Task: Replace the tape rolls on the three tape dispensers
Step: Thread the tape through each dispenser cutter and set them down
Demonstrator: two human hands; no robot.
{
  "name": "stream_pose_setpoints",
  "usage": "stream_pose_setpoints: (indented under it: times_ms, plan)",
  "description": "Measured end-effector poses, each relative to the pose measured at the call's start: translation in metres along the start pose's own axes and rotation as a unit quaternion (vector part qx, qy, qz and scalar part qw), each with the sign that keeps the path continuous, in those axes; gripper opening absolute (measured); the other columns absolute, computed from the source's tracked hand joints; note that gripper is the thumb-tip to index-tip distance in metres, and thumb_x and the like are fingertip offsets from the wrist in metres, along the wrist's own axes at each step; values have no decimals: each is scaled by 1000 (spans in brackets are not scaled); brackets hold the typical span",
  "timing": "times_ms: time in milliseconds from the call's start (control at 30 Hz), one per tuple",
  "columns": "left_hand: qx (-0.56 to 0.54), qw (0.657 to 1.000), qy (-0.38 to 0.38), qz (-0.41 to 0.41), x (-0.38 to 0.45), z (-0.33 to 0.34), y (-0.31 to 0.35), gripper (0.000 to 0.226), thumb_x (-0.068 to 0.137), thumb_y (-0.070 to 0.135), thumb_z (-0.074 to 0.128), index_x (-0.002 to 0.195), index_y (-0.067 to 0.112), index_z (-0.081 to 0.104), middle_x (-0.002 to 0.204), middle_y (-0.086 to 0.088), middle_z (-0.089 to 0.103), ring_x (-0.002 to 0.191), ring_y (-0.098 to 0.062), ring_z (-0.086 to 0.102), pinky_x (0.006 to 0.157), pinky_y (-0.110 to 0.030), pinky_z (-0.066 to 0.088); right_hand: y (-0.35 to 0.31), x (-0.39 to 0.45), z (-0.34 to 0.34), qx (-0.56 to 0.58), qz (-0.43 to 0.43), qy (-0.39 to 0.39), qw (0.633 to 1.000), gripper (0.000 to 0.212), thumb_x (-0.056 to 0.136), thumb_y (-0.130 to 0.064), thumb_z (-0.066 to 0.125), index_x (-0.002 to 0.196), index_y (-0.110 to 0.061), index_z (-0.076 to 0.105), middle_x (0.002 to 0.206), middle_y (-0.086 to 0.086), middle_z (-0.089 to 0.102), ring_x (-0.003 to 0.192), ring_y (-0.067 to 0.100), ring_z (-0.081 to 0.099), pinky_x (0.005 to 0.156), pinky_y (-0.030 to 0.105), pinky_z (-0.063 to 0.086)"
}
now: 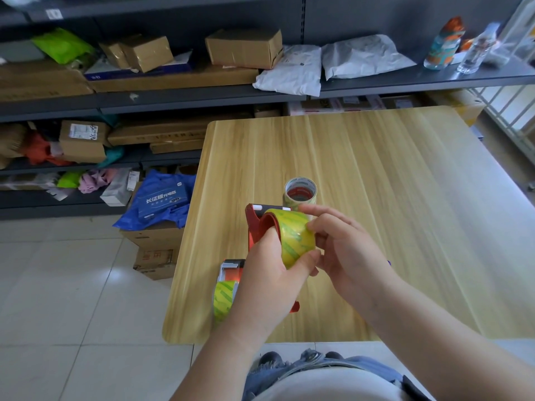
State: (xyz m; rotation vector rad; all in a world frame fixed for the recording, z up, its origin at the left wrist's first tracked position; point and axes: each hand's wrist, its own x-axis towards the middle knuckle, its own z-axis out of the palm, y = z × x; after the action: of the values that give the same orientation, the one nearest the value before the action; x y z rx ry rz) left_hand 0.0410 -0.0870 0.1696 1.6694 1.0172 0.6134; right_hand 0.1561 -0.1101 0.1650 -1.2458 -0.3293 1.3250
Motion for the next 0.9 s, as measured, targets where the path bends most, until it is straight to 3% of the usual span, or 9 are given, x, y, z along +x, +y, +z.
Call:
stream_pose_setpoints:
  times_ms: [167,267,400,467,567,700,833,900]
  plan:
    - [31,999,20,10,-2,3,-8,28,83,18,66,109,20,57,91,4,69,78,-6,67,75,-24,55,5,4,1,2,21,3,1000,27,83,-1,45,91,-14,67,83,12,47,58,19,48,39,23,33]
    - [20,1000,2,11,-5,2,-11,37,81,16,68,115,22,55,101,7,68,93,-4,65,81,-19,51,6,6,2,-4,22,1,1000,24,84,-3,47,88,-16,67,81,9,50,61,16,48,49,26,35]
    - [-102,992,-73,-9,-12,-8,-20,43,80,13,65,120,27,55,108,4,70,104,-11,65,89,-28,51,9,4,3,-22,16,-37,999,18,87,-10,55,101,-12,66,69,3,49,46,9,44,41,19,30]
    - [-190,980,-51,-31,-15,-12,-25,38,76,15,62,113,25,60,105,1,73,101,-16,67,86,-29,53,16,1,3,-13,8,-70,997,26,83,-15,64,108,-8,63,63,3,49,46,9,44,42,19,34]
    - [-272,959,2,-82,-17,-12,-31,29,78,24,59,106,19,66,99,-6,74,92,-21,69,84,-37,53,28,-8,1,-21,-22,-115,993,31,77,-10,65,109,-11,65,80,16,55,64,19,49,57,22,43]
    - [-246,964,40,-96,-18,-11,-36,26,81,32,57,94,13,68,88,-2,75,88,-19,69,85,-40,51,38,-16,-4,-75,-64,-157,983,35,76,4,59,100,-20,71,89,-1,75,77,4,67,67,14,52]
    - [-232,969,7,-91,-23,-12,-37,22,82,28,63,102,19,66,96,1,75,97,-15,69,86,-31,53,44,-19,-3,-68,-65,-118,989,29,80,2,60,90,-19,76,87,3,76,76,9,69,66,17,53]
    - [-224,971,-22,-81,-24,-12,-39,28,79,21,63,107,25,64,102,3,73,100,-13,68,82,-26,54,44,-19,-3,-44,-53,-94,993,36,84,9,56,80,-19,78,79,2,76,69,7,69,61,16,53]
